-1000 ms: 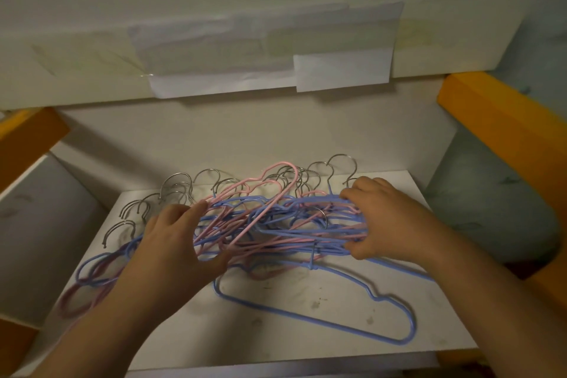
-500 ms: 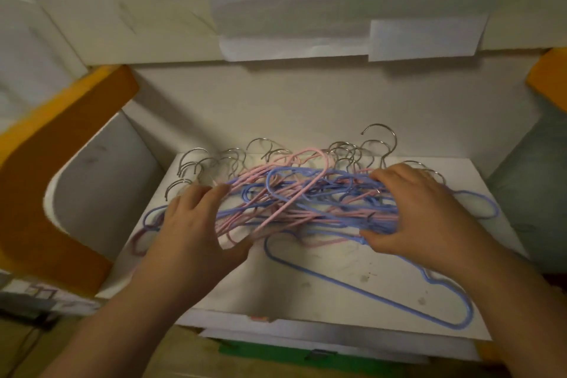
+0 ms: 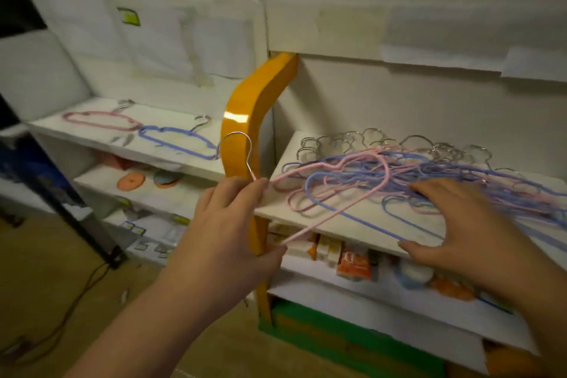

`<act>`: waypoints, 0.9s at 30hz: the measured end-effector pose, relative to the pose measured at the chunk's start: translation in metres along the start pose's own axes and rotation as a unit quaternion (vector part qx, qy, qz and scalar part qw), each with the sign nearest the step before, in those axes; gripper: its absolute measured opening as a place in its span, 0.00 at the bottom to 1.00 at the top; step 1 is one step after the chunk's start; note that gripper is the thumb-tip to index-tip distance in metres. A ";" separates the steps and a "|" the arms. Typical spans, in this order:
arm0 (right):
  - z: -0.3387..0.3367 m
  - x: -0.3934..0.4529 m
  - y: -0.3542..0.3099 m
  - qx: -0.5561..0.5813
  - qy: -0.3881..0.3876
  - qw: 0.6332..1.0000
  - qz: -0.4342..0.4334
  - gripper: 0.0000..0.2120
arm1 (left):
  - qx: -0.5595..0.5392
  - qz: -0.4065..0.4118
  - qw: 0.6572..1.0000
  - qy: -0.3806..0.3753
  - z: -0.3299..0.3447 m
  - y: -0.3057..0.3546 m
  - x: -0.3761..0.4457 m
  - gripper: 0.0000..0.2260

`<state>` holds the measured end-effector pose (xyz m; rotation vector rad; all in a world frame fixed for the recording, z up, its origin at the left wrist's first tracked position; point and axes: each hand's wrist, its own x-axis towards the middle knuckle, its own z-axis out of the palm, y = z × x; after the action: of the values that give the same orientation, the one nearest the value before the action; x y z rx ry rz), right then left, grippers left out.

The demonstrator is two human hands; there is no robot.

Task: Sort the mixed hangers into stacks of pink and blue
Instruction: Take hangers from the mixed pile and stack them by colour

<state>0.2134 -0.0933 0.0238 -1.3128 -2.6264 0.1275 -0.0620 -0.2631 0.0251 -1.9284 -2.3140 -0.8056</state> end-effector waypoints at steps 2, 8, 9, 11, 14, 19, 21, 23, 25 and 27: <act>0.003 -0.007 -0.040 -0.005 0.008 0.999 -0.031 0.43 | -0.005 -0.027 0.999 0.020 -0.023 -0.031 -0.033 0.39; 0.014 -0.011 -0.160 0.025 -0.011 0.991 -0.131 0.39 | 0.008 -0.173 0.983 0.055 -0.078 -0.119 -0.110 0.38; 0.017 -0.007 -0.177 0.025 -0.014 0.989 -0.143 0.39 | 0.017 -0.191 0.980 0.056 -0.085 -0.132 -0.118 0.38; 0.025 0.005 -0.208 0.019 -0.017 0.987 -0.160 0.38 | 0.041 -0.218 0.974 0.052 -0.096 -0.156 -0.129 0.39; 0.044 0.028 -0.250 0.018 -0.014 0.983 -0.183 0.41 | 0.051 -0.252 0.965 0.061 -0.109 -0.190 -0.138 0.38; 0.079 0.082 -0.311 0.041 -0.030 0.978 -0.203 0.41 | 0.080 -0.282 0.954 0.059 -0.117 -0.256 -0.122 0.39; 0.096 0.112 -0.329 0.052 -0.032 0.977 -0.203 0.42 | 0.101 -0.289 0.951 0.047 -0.117 -0.283 -0.103 0.40; 0.112 0.146 -0.343 0.071 -0.037 0.976 -0.203 0.42 | 0.100 -0.288 0.952 0.035 -0.115 -0.313 -0.079 0.40; 0.125 0.181 -0.356 0.092 -0.042 0.976 -0.195 0.41 | 0.090 -0.286 0.954 0.025 -0.116 -0.343 -0.052 0.41; 0.135 0.213 -0.368 0.102 -0.046 0.977 -0.184 0.41 | 0.092 -0.280 0.956 0.014 -0.119 -0.369 -0.025 0.41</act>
<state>-0.2278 -0.1424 -0.0161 -0.7582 -2.7907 0.3939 -0.4334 -0.3702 -0.0166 -1.1861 -2.8343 -0.5958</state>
